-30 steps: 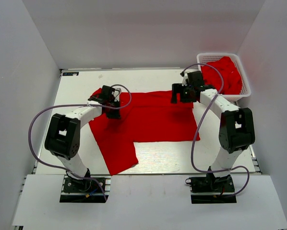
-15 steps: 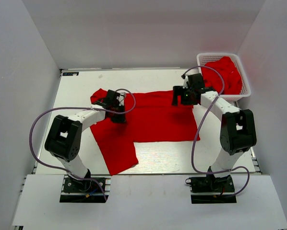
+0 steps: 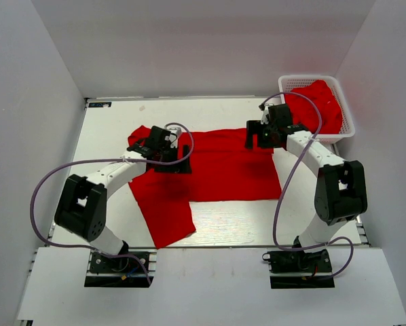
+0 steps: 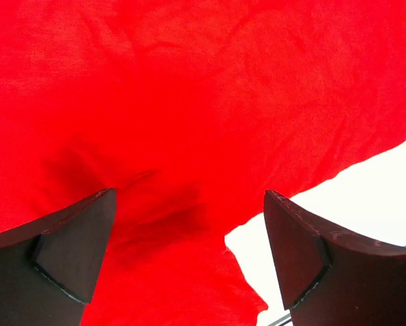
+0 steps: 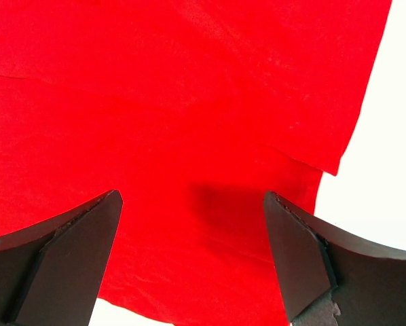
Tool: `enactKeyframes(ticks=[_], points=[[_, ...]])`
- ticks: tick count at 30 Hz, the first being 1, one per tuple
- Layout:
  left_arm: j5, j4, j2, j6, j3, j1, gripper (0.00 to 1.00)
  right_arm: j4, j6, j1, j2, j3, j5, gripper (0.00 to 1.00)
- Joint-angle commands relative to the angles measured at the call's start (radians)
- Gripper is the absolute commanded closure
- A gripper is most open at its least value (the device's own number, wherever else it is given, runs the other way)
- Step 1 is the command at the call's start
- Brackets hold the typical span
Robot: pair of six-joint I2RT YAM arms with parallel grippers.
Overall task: Fold and stack the t-shirts
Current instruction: Fold the flattened tshirt in 1/3 of the way
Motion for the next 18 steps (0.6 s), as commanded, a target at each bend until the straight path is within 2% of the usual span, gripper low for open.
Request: enactKeyframes(ticks=[1,3,5,12,18], points=[[-0.141,-0.043,-0.021,-0.059,0.069,0.019,0.01,0.014,0.017,-0.004,-0.035,0.003,0.024,0.1],[-0.244,-0.06,0.022,-0.059,0.137,0.019,0.01,0.017,0.023,-0.005,-0.015,0.017,0.047,0.1],[-0.277,-0.037,0.054,-0.059,0.176,0.031,0.01,0.013,0.034,-0.005,0.023,0.043,0.052,0.1],[-0.389,0.0,0.315,-0.087,0.394,0.111,0.01,0.021,0.049,-0.001,0.207,0.18,0.12,0.1],[-0.363,0.098,0.455,-0.108,0.443,0.155,0.01,0.014,0.026,0.001,0.353,0.305,0.159,0.1]])
